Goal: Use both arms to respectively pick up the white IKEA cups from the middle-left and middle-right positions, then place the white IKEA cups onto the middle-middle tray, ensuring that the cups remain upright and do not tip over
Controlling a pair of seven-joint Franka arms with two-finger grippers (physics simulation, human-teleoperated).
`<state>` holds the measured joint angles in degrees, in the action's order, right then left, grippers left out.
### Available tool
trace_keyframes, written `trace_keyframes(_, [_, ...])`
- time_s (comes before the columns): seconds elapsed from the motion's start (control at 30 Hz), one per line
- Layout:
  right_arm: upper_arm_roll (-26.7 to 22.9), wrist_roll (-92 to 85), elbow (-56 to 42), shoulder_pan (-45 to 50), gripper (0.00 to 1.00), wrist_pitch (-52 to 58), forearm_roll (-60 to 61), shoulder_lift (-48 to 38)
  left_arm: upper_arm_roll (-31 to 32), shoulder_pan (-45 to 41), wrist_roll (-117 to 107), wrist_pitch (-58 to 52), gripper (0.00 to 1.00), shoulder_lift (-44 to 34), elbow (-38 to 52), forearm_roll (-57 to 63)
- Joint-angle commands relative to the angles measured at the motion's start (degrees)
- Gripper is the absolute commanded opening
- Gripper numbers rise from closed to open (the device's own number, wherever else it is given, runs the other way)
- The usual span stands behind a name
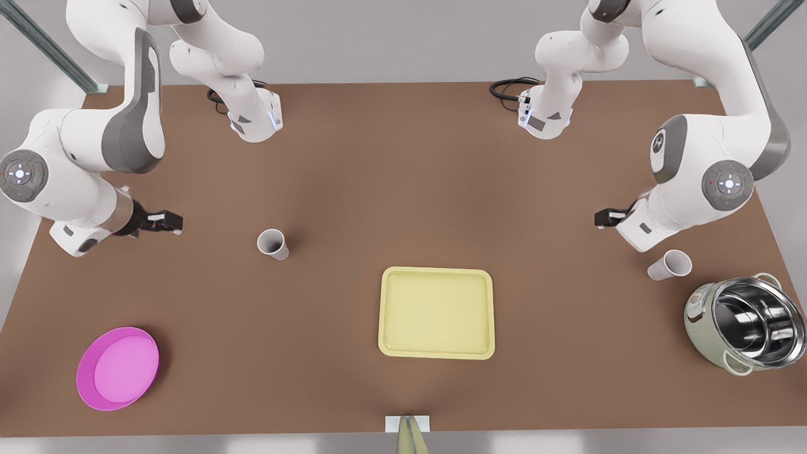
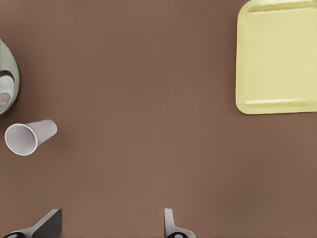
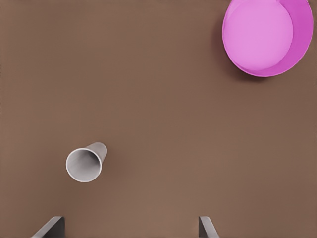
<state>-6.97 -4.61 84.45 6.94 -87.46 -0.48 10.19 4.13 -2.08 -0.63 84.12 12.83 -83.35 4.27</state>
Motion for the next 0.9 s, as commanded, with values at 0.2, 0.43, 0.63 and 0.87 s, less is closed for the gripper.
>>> trace_keyframes(0.2, [0.0, -3.3, 0.4, 0.1, 1.0, -4.5, -0.1, 1.4, -10.4, 0.7, 2.8, 21.2, 1.0, 2.6, -12.6, -4.4])
trace_keyframes(0.43, [0.2, -1.3, 9.1, 5.5, 1.0, -16.2, -1.8, 4.7, -17.4, 7.4, 23.9, 40.8, 1.0, 10.3, -19.3, -6.7])
trace_keyframes(0.63, [0.2, -1.3, 16.6, 5.0, 1.0, -23.8, -0.5, 3.9, -17.4, 7.9, 24.1, 43.1, 1.0, 12.3, -19.9, -6.6])
trace_keyframes(0.87, [0.2, -1.3, 30.7, 5.0, 1.0, -37.2, 1.1, -1.6, -17.4, 10.8, 24.1, 43.9, 1.0, 16.3, -21.9, -6.7])
